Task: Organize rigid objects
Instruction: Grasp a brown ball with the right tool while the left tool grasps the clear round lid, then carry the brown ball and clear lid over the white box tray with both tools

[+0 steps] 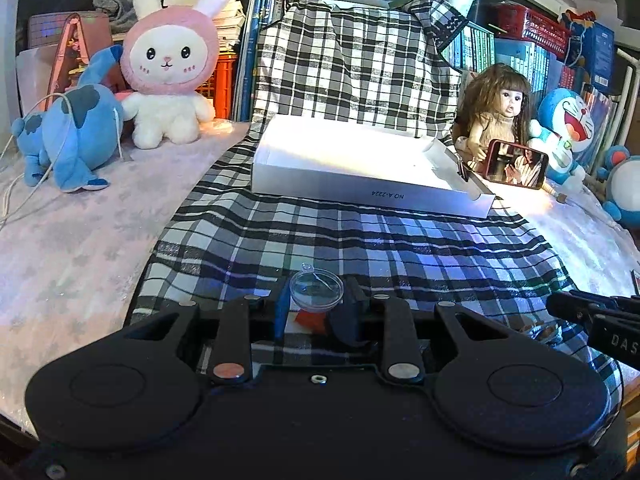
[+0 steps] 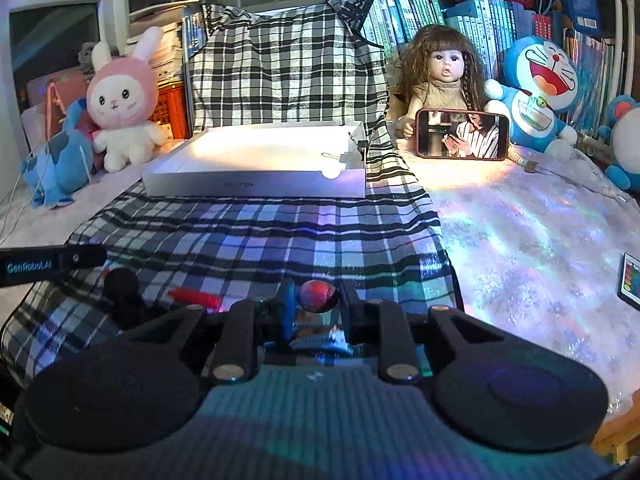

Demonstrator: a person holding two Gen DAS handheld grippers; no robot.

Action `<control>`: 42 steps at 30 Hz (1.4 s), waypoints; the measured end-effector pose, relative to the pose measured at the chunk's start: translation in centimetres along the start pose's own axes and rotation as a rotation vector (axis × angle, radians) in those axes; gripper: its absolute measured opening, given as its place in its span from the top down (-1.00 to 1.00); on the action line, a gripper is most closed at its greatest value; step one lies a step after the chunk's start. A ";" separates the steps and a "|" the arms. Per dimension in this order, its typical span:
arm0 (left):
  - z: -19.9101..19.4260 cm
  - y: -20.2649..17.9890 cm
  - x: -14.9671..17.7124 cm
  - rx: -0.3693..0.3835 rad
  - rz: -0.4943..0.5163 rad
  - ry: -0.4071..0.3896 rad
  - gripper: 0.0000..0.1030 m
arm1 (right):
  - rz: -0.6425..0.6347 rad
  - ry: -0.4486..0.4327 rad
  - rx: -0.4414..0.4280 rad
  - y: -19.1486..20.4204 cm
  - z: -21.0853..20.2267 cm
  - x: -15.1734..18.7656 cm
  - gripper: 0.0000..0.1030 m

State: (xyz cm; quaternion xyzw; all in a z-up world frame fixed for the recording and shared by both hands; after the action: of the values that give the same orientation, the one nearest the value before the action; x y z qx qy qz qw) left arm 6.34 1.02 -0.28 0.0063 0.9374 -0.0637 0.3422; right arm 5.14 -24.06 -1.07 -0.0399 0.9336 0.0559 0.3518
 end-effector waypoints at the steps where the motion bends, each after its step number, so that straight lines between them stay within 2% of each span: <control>1: 0.1 -0.1 -0.2 0.003 0.000 0.004 0.48 | 0.003 -0.001 0.000 -0.1 0.1 -0.3 0.46; 9: 1.3 -0.7 -3.0 0.033 0.003 0.034 0.48 | 0.044 0.010 -0.029 -0.8 1.3 -3.0 0.46; 14: 2.4 -0.8 -5.7 0.060 -0.001 0.063 0.48 | 0.027 0.039 -0.043 -0.6 2.5 -5.0 0.46; 19: 3.4 -1.3 -8.7 0.066 0.021 0.080 0.48 | 0.033 0.060 -0.065 -0.5 3.5 -8.0 0.46; 24: 5.0 -2.1 -12.1 0.103 0.026 0.134 0.48 | 0.026 0.094 -0.081 -0.4 4.9 -11.2 0.46; 28: 6.0 -2.6 -14.8 0.113 0.034 0.127 0.48 | 0.041 0.118 -0.102 -0.6 6.1 -13.9 0.46; 32: 7.8 -3.1 -17.3 0.148 0.034 0.153 0.48 | 0.025 0.154 -0.123 -0.5 7.8 -16.4 0.46; 38: 12.0 -3.4 -21.2 0.149 0.024 0.226 0.48 | 0.012 0.237 -0.120 -0.3 11.3 -20.4 0.46; 42: 14.8 -2.9 -22.1 0.143 -0.022 0.266 0.48 | 0.022 0.289 -0.132 0.1 13.9 -21.5 0.46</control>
State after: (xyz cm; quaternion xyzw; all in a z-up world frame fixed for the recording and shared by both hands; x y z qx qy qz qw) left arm 32.61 -3.03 3.04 0.0286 0.9676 -0.1327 0.2128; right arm 30.28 -21.36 2.76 -0.0605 0.9691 0.1146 0.2099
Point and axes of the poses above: each gripper's, at about its wrist camera, not at the fingertips, and z roughly the way its jaws point, y to its left, x to its underside, the point moved 6 cm from there along z, roughly the way its jaws point, and after that the axes turned 15 degrees about y, right-handed, at the moved point
